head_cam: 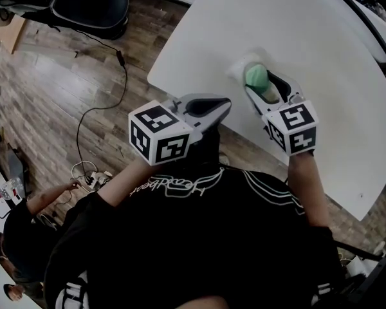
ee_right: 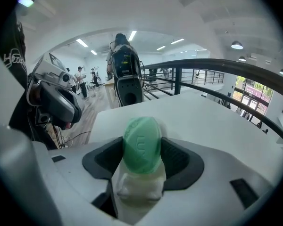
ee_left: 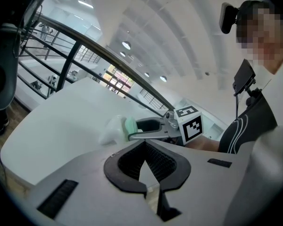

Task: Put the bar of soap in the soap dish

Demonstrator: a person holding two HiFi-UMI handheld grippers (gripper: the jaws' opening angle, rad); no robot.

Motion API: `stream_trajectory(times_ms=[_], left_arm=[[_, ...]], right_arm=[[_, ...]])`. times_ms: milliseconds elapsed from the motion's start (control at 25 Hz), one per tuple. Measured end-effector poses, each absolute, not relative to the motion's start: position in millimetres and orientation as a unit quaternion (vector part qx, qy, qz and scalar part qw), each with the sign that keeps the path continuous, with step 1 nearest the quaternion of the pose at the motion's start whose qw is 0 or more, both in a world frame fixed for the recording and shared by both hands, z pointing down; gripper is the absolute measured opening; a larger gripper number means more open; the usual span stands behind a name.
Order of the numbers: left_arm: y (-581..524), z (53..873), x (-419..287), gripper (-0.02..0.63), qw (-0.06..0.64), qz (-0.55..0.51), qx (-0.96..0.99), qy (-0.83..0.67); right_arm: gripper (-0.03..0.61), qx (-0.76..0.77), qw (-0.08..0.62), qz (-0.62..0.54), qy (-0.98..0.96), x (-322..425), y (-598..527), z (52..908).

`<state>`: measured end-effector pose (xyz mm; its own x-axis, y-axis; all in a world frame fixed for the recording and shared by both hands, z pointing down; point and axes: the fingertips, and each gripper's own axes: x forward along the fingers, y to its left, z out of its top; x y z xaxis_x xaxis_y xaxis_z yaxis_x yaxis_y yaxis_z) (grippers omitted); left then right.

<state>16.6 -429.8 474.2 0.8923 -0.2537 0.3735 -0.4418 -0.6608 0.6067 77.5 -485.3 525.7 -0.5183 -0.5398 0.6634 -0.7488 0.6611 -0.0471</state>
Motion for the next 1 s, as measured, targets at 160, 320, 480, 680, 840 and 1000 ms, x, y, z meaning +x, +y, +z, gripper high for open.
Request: stream_trajectory(times_ms=[160,320,480,680,840,1000], left_arm=[[-425.5,476.1,16.9,0.008,0.364,0.130,0.903,-0.189],[-424.9,476.1,17.7,0.008,0.358,0.135,0.906,-0.183],[-424.6,476.5,17.9,0.008,0.361,0.134,0.905,-0.183],[-424.8,477.7,16.1,0.008,0.364,0.134,0.903,-0.185],[-425.6,479.5,14.0,0.008,0.365,0.133,0.902,-0.189],[-426.4,479.9,12.9,0.008,0.365,0.131,0.902,-0.190]], right_arm=[[0.215,0.376,0.321,0.167,-0.853,77.6,-483.3,529.0],[0.215,0.376,0.318,0.173,-0.853,76.9,-484.3,528.8],[0.215,0.371,0.321,0.177,-0.853,76.4,-484.6,528.7],[0.215,0.362,0.331,0.182,-0.852,74.5,-485.1,529.2],[0.215,0.355,0.342,0.183,-0.851,73.7,-483.5,531.6],[0.215,0.353,0.344,0.185,-0.850,73.3,-483.1,532.6]])
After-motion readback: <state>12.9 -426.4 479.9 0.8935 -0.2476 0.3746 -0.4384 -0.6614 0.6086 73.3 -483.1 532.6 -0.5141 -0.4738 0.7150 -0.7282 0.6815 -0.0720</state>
